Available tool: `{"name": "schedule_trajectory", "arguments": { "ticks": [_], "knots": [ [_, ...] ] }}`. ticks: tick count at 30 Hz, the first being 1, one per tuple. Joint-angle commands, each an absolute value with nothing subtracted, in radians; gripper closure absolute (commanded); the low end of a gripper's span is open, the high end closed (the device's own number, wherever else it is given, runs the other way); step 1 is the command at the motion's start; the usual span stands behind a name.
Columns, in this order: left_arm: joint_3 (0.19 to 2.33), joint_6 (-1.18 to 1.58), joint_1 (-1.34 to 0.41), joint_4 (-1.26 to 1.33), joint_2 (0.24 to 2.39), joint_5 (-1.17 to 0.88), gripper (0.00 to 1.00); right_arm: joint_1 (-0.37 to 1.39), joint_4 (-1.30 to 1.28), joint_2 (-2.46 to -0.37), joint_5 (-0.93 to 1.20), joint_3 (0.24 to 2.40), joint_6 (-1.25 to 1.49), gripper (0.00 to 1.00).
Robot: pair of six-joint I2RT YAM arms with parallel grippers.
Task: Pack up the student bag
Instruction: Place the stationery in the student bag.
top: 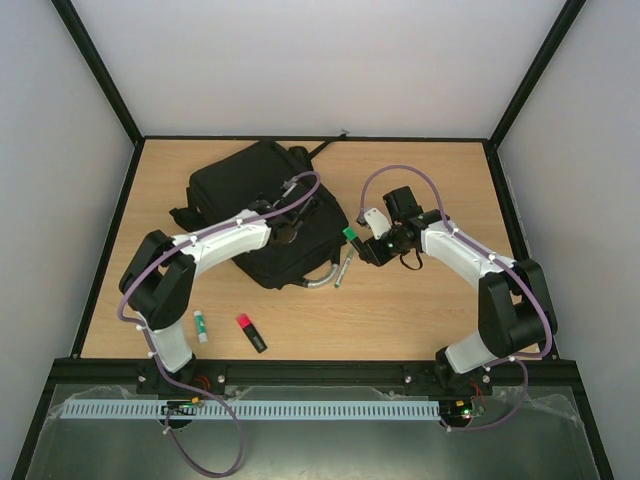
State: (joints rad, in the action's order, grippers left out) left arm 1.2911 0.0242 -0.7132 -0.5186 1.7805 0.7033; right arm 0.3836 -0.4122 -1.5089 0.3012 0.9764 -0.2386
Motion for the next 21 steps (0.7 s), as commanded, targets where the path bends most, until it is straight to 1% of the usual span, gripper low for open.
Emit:
{"name": "schedule_trajectory", "arguments": {
  "ticks": [1, 5, 9, 11, 13, 14, 15, 17, 21],
  "knots": [
    [1.255, 0.008, -0.713, -0.543, 1.757, 0.872, 0.21, 0.382, -0.423, -1.497, 0.302, 0.965, -0.244, 0.95],
    [1.181, -0.003, -0.713, -0.530, 1.731, 0.879, 0.21, 0.382, -0.424, -1.502, 0.309, 0.964, -0.243, 0.95],
    [1.155, 0.005, -0.728, -0.538, 1.729, 0.915, 0.22, 0.382, -0.426, -1.502, 0.315, 0.965, -0.238, 0.94],
    [1.148, 0.024, -0.730, -0.551, 1.728, 0.928, 0.25, 0.382, -0.428, -1.497, 0.314, 0.970, -0.232, 0.94],
    [1.143, 0.056, -0.727, -0.550, 1.705, 0.931, 0.32, 0.382, -0.437, -1.490, 0.333, 0.989, -0.213, 0.95],
    [1.137, 0.072, -0.724, -0.539, 1.687, 0.928, 0.36, 0.382, -0.449, -1.491, 0.353, 1.004, -0.199, 0.96],
    [1.127, 0.083, -0.717, -0.519, 1.659, 0.912, 0.43, 0.382, -0.464, -1.495, 0.379, 1.027, -0.186, 0.96],
    [1.096, 0.084, -0.701, -0.453, 1.594, 0.836, 0.56, 0.388, -0.508, -1.512, 0.431, 1.081, -0.172, 0.97],
    [1.010, 0.060, -0.671, -0.298, 1.461, 0.647, 0.72, 0.434, -0.619, -1.582, 0.444, 1.215, -0.177, 0.97]
  ]
}}
